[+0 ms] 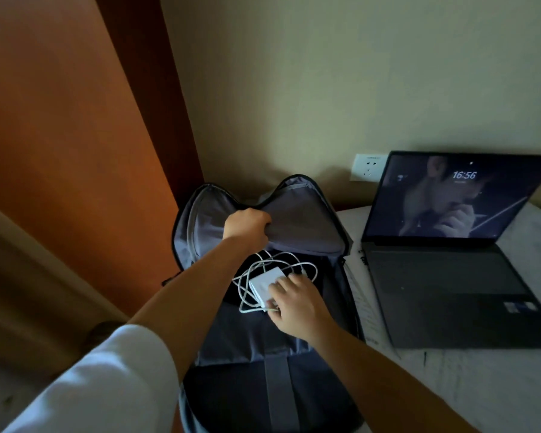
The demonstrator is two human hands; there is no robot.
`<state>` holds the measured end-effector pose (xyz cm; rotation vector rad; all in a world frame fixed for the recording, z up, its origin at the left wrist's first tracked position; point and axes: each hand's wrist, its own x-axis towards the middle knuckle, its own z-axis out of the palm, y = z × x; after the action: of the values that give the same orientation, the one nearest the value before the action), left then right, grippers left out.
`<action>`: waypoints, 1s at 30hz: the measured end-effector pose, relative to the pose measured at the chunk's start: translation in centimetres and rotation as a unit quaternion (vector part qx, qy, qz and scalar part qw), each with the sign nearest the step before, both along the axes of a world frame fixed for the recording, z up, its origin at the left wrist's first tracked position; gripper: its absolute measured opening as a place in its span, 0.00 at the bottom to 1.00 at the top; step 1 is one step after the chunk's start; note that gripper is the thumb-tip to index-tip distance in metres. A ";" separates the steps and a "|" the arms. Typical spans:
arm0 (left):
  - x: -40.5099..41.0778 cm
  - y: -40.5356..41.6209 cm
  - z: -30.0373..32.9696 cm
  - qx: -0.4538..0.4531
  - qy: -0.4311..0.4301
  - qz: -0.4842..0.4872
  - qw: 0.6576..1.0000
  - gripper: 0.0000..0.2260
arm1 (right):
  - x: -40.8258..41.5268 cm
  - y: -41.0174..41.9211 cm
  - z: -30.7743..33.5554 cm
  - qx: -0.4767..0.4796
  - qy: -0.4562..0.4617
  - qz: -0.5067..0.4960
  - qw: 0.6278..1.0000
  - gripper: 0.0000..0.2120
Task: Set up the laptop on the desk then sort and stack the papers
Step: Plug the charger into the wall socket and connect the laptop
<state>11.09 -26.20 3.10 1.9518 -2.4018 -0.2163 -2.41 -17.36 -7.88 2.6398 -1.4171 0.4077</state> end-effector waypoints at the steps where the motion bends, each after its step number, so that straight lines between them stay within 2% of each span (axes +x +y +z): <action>1: 0.0 0.1 -0.1 -0.001 -0.001 0.000 1.000 0.15 | 0.1 -0.4 0.3 0.041 -0.006 -0.022 0.999 0.16; 3: 0.1 0.2 -0.2 -0.003 0.001 -0.003 1.000 0.15 | 0.6 -1.3 1.1 0.152 0.027 -0.044 0.987 0.32; 5: 0.3 0.2 -0.3 -0.004 0.002 -0.012 1.000 0.16 | 1.5 -2.1 1.9 0.312 0.030 -0.050 0.948 0.48; 6: 0.5 0.2 -0.3 -0.003 0.001 -0.018 1.000 0.16 | 1.9 -2.6 2.2 0.354 0.043 -0.058 0.932 0.54; 10: 1.4 0.0 -0.3 0.003 0.001 -0.036 0.999 0.16 | 3.1 -5.1 3.1 0.421 0.086 -0.090 0.899 0.62; 14: 1.6 -0.3 -0.3 0.005 0.007 -0.043 0.999 0.14 | 4.5 -5.9 2.7 0.455 0.086 -0.125 0.877 0.60; 19: 1.4 0.1 -0.6 0.006 -0.021 -0.057 0.998 0.12 | 5.7 -4.7 3.4 0.432 0.149 -0.124 0.881 0.43; 23: 1.3 0.7 -1.3 0.013 -0.063 -0.070 0.995 0.16 | 4.6 -3.3 3.3 0.418 0.191 -0.114 0.881 0.37; 26: 1.2 1.2 -1.8 0.035 -0.109 -0.081 0.990 0.26 | 3.1 -1.9 3.9 0.436 0.178 -0.107 0.876 0.31; 28: 1.0 1.5 -2.0 0.062 -0.129 -0.091 0.986 0.37 | 1.9 -0.9 5.0 0.459 0.177 -0.088 0.866 0.26; 30: 0.6 2.1 -2.0 0.092 -0.102 -0.073 0.988 0.48 | 0.5 0.1 6.1 0.486 0.155 -0.067 0.858 0.26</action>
<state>11.68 -24.11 1.07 1.9570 -2.7518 -0.2631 -1.86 -17.21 -1.79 2.9868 -2.0139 -0.9774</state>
